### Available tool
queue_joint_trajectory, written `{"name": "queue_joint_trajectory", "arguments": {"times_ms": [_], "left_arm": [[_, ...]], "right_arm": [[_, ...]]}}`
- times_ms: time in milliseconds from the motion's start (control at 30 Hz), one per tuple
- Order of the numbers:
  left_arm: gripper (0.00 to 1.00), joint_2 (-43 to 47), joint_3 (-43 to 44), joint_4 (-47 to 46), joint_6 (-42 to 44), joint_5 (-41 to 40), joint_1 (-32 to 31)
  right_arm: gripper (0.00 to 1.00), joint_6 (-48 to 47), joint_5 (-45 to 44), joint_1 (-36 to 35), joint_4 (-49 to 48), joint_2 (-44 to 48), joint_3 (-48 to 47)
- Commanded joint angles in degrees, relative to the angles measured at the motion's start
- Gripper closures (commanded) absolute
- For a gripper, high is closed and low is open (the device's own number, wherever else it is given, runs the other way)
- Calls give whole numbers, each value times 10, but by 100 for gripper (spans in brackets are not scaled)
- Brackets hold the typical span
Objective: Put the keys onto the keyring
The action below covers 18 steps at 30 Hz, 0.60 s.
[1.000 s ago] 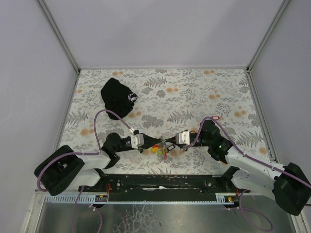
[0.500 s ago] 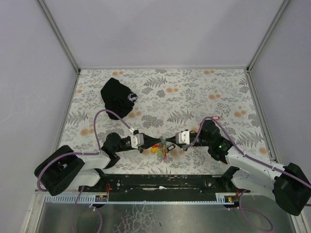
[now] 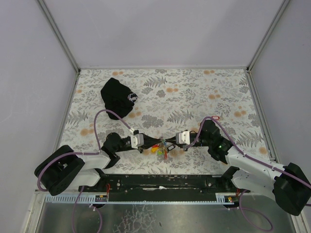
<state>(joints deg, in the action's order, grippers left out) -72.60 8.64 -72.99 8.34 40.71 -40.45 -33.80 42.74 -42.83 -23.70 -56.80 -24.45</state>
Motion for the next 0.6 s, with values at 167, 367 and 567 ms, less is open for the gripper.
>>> {"name": "queue_joint_trajectory", "arguments": {"times_ms": [167, 367, 567], "left_arm": [[100, -5, 5, -39, -3, 11, 2], [100, -5, 7, -39, -4, 17, 2], [100, -16, 12, -45, -13, 32, 2]], "right_arm": [[100, 9, 3, -7, -32, 2, -12], [100, 11, 9, -7, -32, -2, -15], [100, 19, -2, -8, -42, -5, -15]]}}
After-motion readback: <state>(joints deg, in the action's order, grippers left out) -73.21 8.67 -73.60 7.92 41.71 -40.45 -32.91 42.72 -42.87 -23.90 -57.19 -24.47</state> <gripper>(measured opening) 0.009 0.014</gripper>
